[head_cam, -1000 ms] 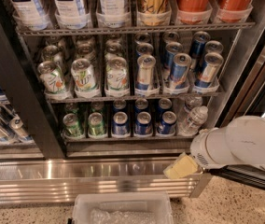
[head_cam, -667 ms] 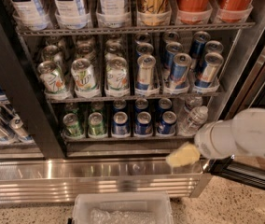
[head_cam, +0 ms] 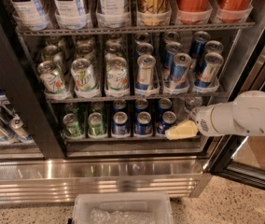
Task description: Pick water bottle from bottom shelf of fridge
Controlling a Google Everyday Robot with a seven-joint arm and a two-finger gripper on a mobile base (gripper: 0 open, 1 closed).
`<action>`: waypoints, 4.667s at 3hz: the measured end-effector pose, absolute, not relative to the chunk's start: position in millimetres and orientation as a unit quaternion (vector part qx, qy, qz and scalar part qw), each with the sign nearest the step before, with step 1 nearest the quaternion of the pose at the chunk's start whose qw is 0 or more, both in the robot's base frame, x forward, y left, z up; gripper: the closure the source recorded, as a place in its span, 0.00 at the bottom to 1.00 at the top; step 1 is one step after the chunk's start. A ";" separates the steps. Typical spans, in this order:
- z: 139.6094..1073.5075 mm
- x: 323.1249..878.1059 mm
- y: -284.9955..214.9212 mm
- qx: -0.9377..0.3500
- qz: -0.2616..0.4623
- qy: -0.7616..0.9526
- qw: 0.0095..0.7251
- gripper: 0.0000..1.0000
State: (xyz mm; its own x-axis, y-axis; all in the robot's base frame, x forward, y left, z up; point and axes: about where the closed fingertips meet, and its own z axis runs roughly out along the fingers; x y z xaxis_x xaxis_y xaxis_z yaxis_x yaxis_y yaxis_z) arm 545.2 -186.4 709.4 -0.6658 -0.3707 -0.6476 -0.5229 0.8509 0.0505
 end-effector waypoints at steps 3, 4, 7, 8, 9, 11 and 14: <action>667.3 544.9 -194.6 -0.209 0.088 0.905 0.361 0.00; 666.5 558.0 -188.6 -0.200 0.097 0.903 0.367 0.00; 679.4 558.9 -188.5 -0.198 0.098 0.904 0.367 0.32; 670.9 565.2 -198.5 -0.169 0.098 0.906 0.375 0.25; 673.4 565.2 -198.6 -0.169 0.098 0.906 0.375 0.17; 669.8 561.8 -200.9 -0.155 0.104 0.910 0.371 0.31; 688.9 595.1 -184.6 -0.148 0.135 0.894 0.400 0.29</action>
Offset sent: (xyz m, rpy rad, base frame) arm -0.0146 -0.0178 -0.0485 -0.0163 -0.0586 -0.1255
